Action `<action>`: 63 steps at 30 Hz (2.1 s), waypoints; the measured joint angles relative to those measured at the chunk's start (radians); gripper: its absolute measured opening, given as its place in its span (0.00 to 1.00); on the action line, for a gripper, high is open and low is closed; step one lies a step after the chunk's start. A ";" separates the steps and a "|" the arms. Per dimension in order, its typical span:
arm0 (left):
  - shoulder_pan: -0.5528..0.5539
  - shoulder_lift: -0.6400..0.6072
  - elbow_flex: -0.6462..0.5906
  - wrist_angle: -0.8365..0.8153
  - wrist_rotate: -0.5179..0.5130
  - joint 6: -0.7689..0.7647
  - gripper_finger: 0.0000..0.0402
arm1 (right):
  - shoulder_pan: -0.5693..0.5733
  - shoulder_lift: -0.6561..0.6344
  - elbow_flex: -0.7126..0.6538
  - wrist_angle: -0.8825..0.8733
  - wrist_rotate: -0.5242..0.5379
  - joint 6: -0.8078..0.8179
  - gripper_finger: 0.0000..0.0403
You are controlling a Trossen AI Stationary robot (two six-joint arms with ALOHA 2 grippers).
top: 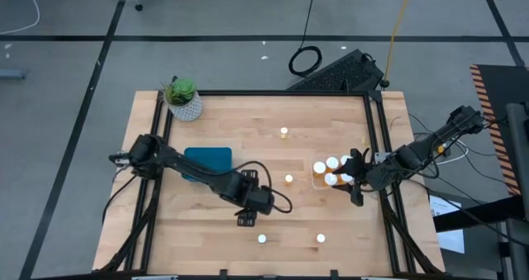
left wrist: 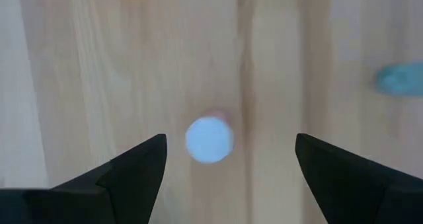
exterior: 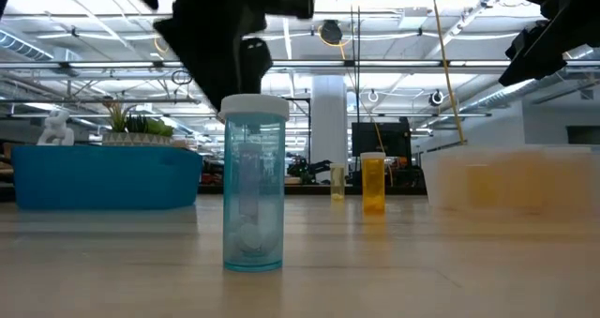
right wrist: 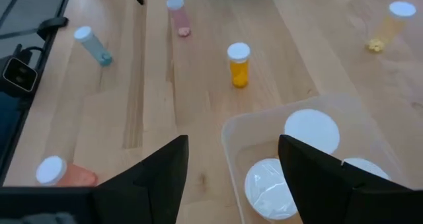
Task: Pick and place medicine bottles into bin by pill shape (circle, oval)
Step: Put the small pink pill bottle into the blue bin
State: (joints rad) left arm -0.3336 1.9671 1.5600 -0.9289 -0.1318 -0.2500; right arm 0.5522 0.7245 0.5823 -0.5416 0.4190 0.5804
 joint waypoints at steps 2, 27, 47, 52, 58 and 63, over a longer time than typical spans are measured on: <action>0.000 0.011 0.000 -0.008 -0.015 -0.005 0.83 | 0.000 0.003 0.000 0.001 0.003 -0.007 0.56; 0.041 0.025 -0.023 0.032 -0.011 0.053 0.57 | 0.000 0.005 0.000 0.018 -0.001 -0.046 0.56; 0.017 0.025 -0.048 0.065 0.000 0.046 0.41 | 0.000 0.005 0.000 0.019 -0.001 -0.045 0.56; 0.017 0.025 -0.048 0.065 0.000 0.034 0.33 | 0.000 0.005 0.000 0.019 -0.001 -0.046 0.56; 0.017 0.025 -0.048 0.063 0.000 0.032 0.32 | 0.000 0.005 0.000 0.019 -0.001 -0.046 0.56; 0.017 0.008 -0.046 0.024 0.001 0.032 0.33 | 0.000 0.005 0.000 0.018 -0.001 -0.046 0.56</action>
State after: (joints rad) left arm -0.3168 1.9753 1.5136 -0.9046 -0.1310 -0.2179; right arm 0.5518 0.7292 0.5823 -0.5232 0.4179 0.5343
